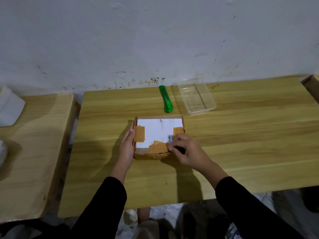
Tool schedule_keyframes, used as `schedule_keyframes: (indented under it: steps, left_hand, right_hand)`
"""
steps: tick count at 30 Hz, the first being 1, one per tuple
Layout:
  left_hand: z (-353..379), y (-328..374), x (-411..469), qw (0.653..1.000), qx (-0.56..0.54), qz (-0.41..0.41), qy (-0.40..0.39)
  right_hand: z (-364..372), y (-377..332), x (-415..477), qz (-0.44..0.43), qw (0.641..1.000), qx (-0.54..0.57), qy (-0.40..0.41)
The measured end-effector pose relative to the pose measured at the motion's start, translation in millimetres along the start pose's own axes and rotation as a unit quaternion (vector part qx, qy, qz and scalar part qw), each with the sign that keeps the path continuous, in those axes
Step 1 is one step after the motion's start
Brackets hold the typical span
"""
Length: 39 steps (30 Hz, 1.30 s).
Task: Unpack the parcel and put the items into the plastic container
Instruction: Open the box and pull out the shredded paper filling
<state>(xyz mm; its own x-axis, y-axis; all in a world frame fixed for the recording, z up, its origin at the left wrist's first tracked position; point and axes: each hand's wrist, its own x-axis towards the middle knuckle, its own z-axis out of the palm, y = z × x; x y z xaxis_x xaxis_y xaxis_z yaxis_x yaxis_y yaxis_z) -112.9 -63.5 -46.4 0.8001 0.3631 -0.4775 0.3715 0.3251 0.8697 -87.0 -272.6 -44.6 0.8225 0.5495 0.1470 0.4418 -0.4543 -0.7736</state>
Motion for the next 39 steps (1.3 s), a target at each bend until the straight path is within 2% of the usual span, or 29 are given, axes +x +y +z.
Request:
schedule_keyframes:
  steps: [2,7,10,14,16,23,27,32,34,36,37,39]
  left_hand:
    - [-1,2,-2,1.0,0.01,0.001,-0.003]
    - [5,3,-8,0.999,0.044,0.017,0.013]
    - [7,2,-11,0.998,0.039,0.052,0.0]
    - [7,3,-11,0.998,0.037,0.046,-0.001]
    - [6,3,-13,0.997,0.052,0.048,-0.006]
    - [5,0,-10,0.997,0.048,0.056,0.004]
    - [6,1,-8,0.998,0.039,0.058,0.002]
    - [5,6,-7,0.992,0.114,0.057,0.02]
    - [7,14,-8,0.974,0.195,0.096,0.061]
    - [11,25,-15,0.938,0.278,0.176,0.108]
    - [13,33,-19,0.918,0.315,0.219,0.104]
    - [19,46,-27,0.868,0.41,0.28,0.011]
  right_hand:
    - [-7,-7,2,-0.013,1.0,-0.004,0.013]
    - [-42,-34,40,-0.041,0.993,0.026,0.111]
    - [-56,-43,80,-0.005,0.986,0.041,0.159]
    - [-60,-29,124,0.06,0.96,0.105,0.252]
    - [-53,-16,134,0.101,0.946,0.15,0.27]
    - [-22,11,108,0.227,0.939,0.147,0.213]
    - [-12,18,82,0.231,0.956,0.044,0.178]
    - [-28,4,76,0.207,0.966,-0.01,0.156]
    - [-40,-5,73,0.193,0.967,-0.035,0.165]
    - [-51,-16,67,0.145,0.974,-0.068,0.16]
    - [-55,-22,63,0.112,0.982,-0.081,0.132]
    - [-57,-31,58,0.058,0.992,-0.108,0.011]
